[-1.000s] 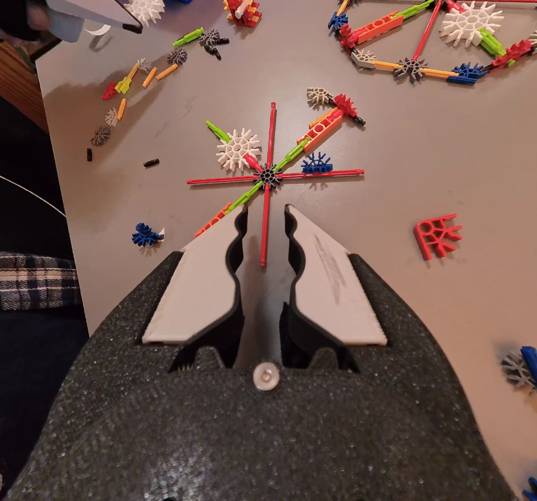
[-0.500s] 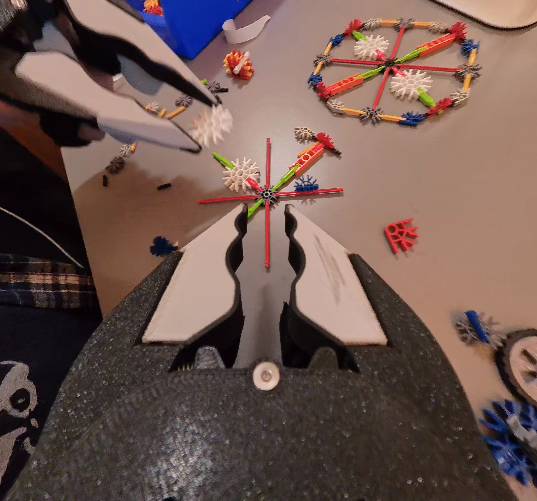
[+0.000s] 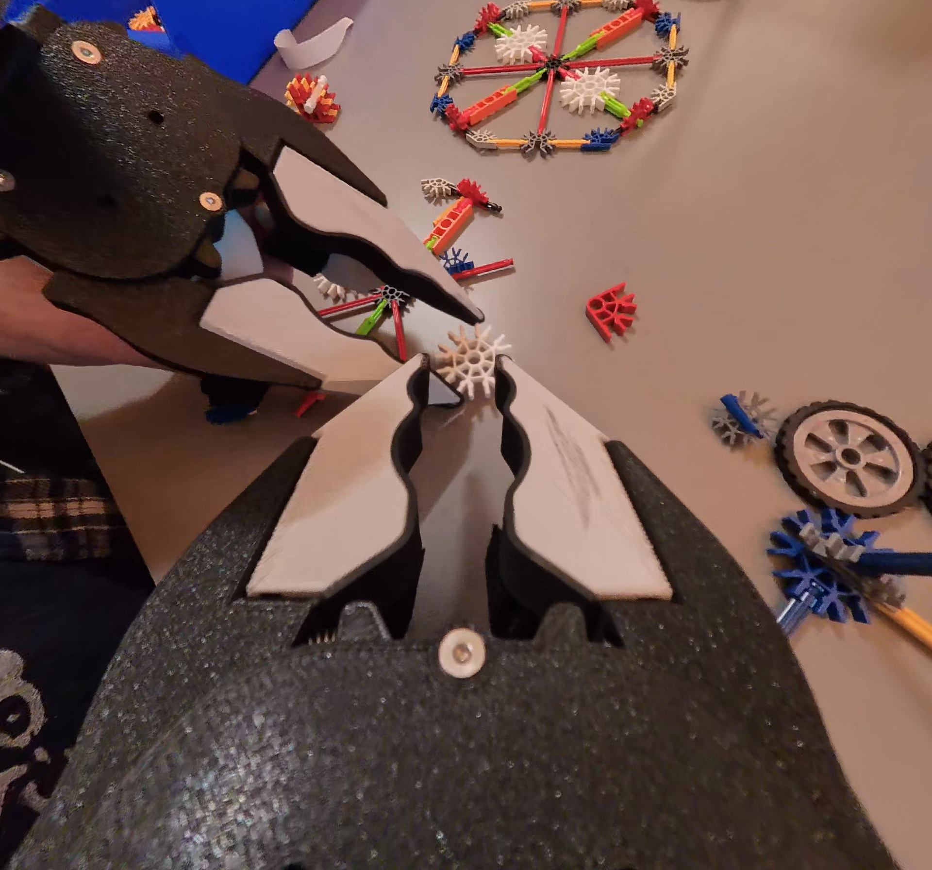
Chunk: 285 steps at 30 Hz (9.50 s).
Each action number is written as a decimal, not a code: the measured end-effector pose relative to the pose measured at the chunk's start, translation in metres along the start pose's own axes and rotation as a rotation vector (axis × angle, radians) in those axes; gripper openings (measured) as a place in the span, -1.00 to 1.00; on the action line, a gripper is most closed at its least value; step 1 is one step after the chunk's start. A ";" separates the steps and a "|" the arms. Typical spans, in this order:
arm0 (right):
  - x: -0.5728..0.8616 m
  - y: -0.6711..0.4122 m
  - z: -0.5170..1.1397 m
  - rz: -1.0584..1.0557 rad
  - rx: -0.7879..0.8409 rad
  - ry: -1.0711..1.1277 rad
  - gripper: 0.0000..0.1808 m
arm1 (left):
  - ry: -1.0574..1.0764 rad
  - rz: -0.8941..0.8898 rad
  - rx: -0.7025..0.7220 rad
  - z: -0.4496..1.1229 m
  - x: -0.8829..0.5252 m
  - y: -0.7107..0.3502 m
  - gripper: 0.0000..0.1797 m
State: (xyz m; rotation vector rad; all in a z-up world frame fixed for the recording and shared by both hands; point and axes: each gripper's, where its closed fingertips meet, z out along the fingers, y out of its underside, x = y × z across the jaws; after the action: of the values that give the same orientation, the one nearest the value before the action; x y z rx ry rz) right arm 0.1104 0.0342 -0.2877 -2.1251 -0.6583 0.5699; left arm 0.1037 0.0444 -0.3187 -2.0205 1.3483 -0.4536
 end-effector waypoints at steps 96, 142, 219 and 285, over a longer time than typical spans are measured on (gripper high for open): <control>-0.015 0.008 0.030 -0.067 -0.070 -0.098 -0.71 | -0.203 -0.294 -0.159 -0.141 -0.131 0.159 -0.62; -0.110 0.029 0.019 -0.335 -0.072 -0.272 -0.97 | 0.204 -0.185 0.026 -0.096 0.051 0.080 -0.76; -0.095 -0.042 -0.031 -0.514 0.310 -0.144 -0.98 | 0.106 -0.318 0.415 -0.111 0.042 -0.007 -0.99; -0.095 -0.084 -0.067 -0.154 0.390 -0.469 -0.79 | -0.404 0.672 0.393 -0.140 0.022 -0.056 -0.99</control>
State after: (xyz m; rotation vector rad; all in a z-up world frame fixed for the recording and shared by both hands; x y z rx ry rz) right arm 0.0568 -0.0198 -0.1662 -1.5709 -0.8764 1.0329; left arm 0.0659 -0.0079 -0.1800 -1.1646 1.4369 0.0069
